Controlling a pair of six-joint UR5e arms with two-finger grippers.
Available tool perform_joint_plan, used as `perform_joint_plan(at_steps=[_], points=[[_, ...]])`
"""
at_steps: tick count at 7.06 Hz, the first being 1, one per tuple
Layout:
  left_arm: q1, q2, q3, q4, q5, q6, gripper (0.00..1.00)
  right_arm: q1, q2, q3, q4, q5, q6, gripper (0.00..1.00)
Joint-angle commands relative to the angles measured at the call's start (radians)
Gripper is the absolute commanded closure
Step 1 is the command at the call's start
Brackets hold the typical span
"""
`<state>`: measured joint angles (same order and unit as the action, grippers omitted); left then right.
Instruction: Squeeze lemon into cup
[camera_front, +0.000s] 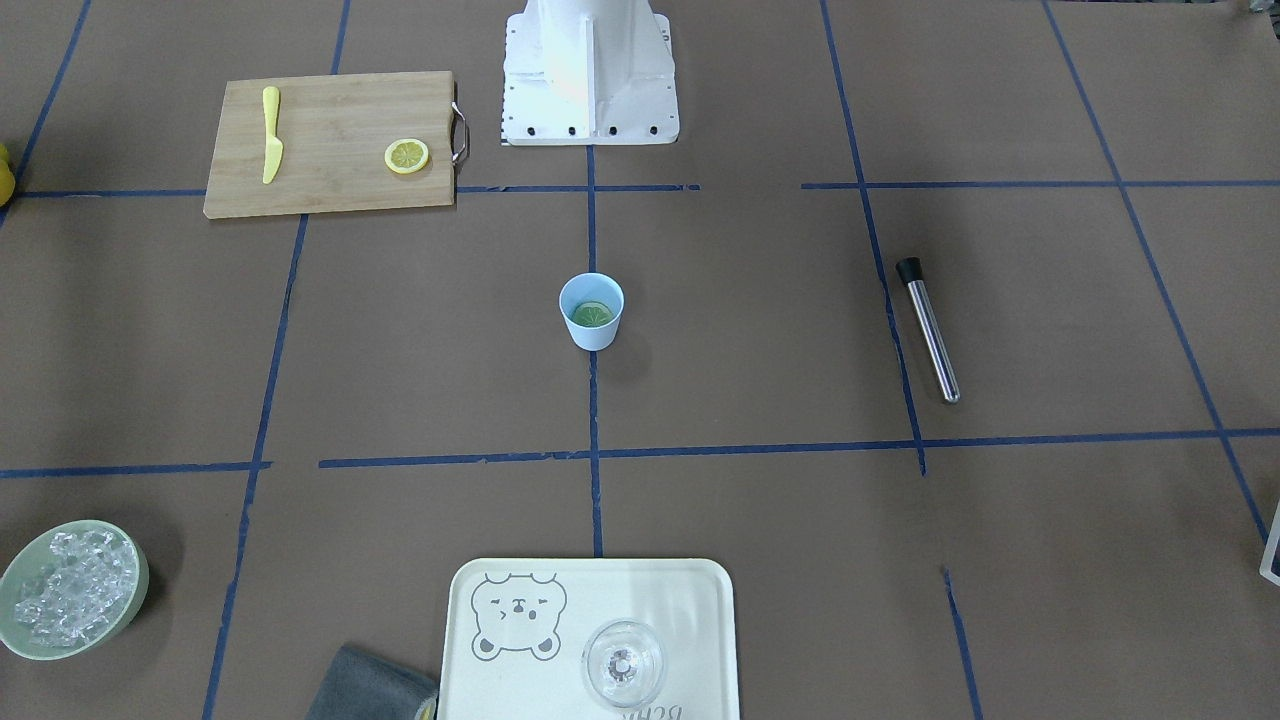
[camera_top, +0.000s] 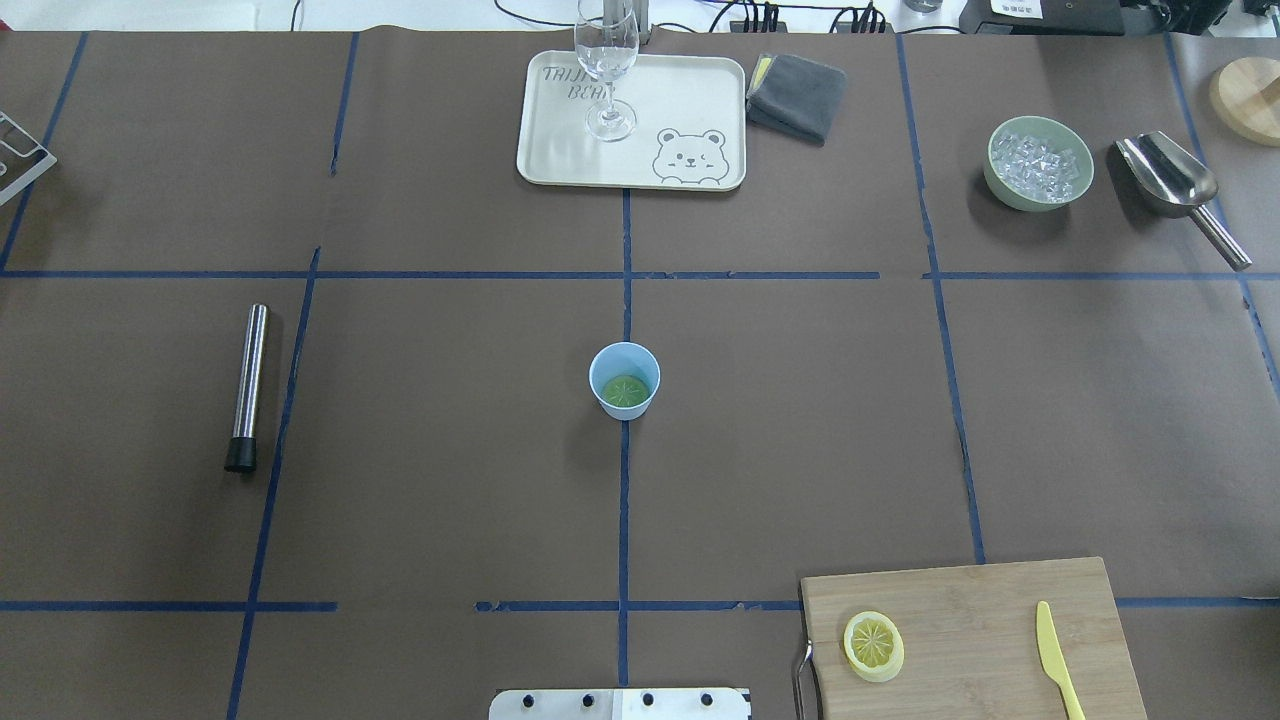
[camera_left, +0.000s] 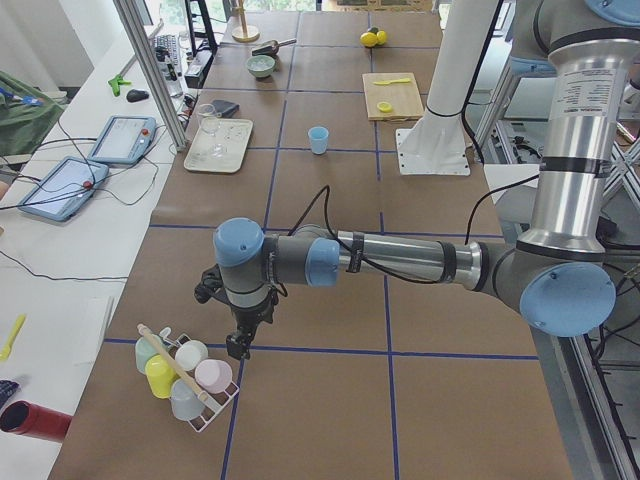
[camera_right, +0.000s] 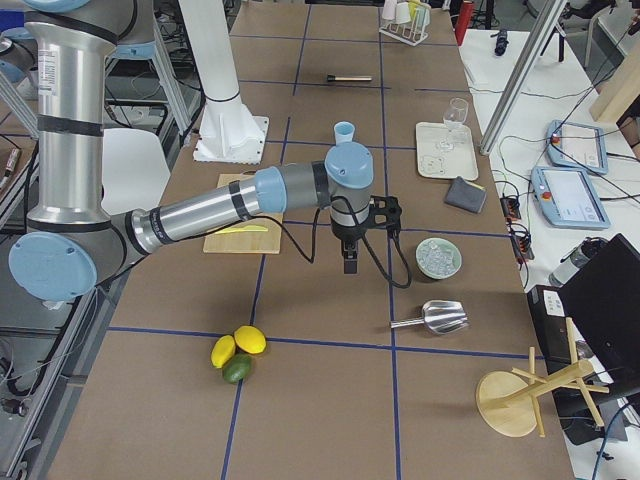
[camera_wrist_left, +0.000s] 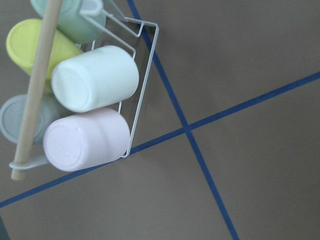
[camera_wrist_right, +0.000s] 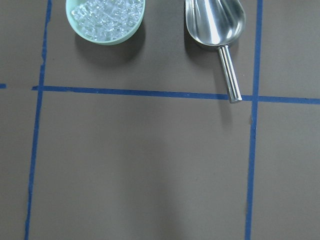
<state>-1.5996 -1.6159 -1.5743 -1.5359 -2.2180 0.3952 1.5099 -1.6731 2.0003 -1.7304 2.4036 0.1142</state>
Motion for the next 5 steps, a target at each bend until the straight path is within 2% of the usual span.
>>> perform_joint_plan(at_steps=[1,3,4,5], points=[[-0.017,0.04,0.03,-0.033,-0.002,0.01,0.0,0.023,-0.022,-0.056,0.006,-0.009,-0.041,0.0],[-0.017,0.047,0.026,-0.023,-0.005,0.008,0.0,0.023,0.003,-0.17,0.031,-0.006,-0.048,0.0],[-0.019,0.047,0.02,-0.018,-0.037,0.001,0.0,0.023,0.006,-0.21,0.052,-0.003,-0.048,0.0],[-0.019,0.047,-0.013,0.009,-0.051,-0.08,0.0,0.023,0.006,-0.259,0.118,-0.001,-0.044,0.0]])
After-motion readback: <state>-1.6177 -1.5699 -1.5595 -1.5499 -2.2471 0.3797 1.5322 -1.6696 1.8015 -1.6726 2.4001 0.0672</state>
